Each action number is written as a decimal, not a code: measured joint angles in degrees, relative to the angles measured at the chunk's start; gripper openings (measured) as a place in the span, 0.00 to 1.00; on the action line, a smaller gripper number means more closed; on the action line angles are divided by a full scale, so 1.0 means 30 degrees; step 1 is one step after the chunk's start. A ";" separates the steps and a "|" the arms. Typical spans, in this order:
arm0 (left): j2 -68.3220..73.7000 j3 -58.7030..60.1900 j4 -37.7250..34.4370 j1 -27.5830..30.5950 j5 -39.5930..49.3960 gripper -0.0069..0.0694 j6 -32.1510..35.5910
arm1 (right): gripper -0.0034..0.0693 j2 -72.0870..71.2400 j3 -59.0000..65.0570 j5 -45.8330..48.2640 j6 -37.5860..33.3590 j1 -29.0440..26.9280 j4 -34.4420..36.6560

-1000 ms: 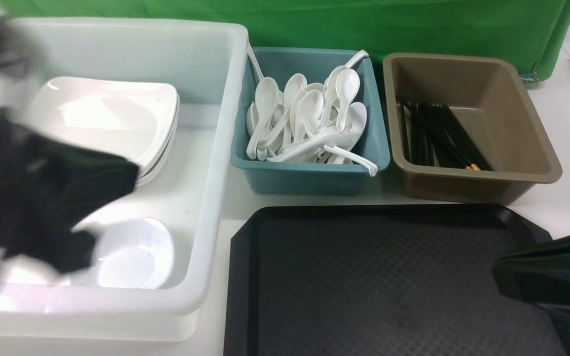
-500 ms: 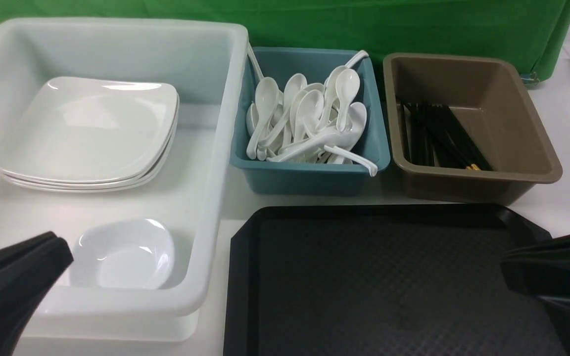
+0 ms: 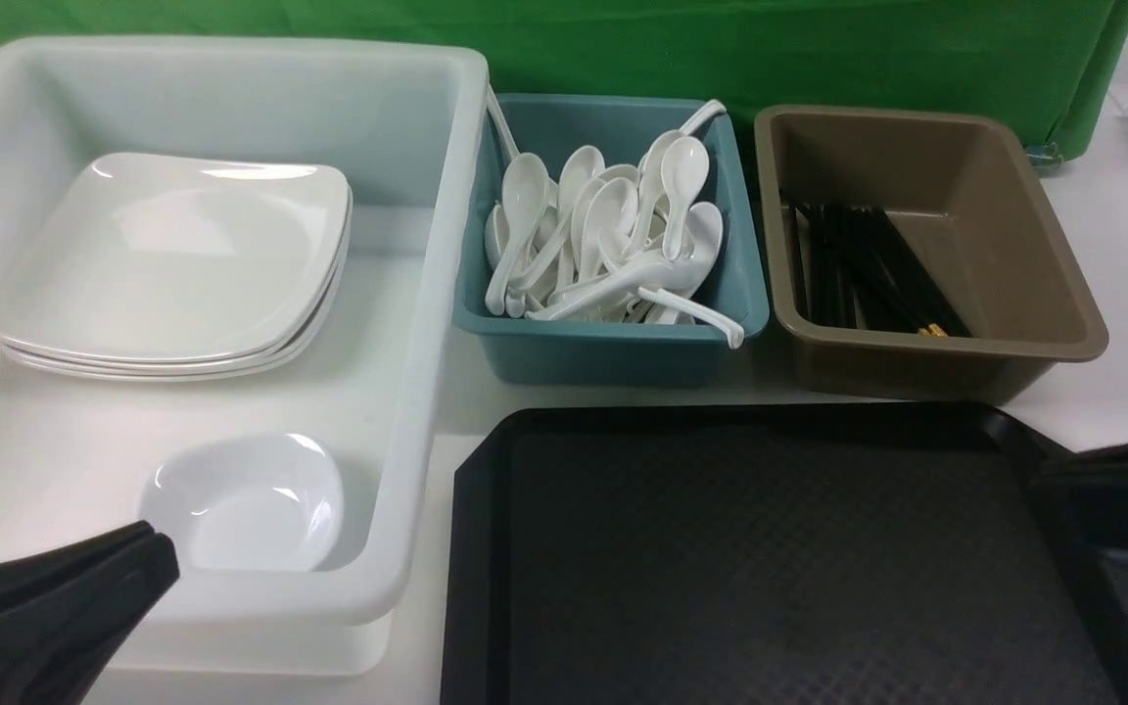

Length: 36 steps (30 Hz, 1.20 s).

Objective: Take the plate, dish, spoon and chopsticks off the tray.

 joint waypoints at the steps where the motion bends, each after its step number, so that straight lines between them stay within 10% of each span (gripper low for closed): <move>1: 0.0000 0.0000 0.0018 0.0000 0.0000 0.11 0.0000 | 0.11 -0.0334 0.0163 -0.0024 -0.0383 -0.0920 0.0109; 8: 0.0000 0.0000 0.0074 0.0000 0.0000 0.11 0.0000 | 0.07 -0.5102 0.6162 -0.3833 -0.6030 -0.8506 0.0562; 15: 0.0000 0.0000 0.0143 0.0000 0.0022 0.11 0.0000 | 0.07 -1.1937 1.5454 -0.9648 -0.6495 -1.3624 0.0587; 36: -0.0016 0.0000 0.1276 0.0000 0.0126 0.11 0.0023 | 0.08 -1.5114 1.9316 -1.0221 -0.5004 -1.4464 0.0632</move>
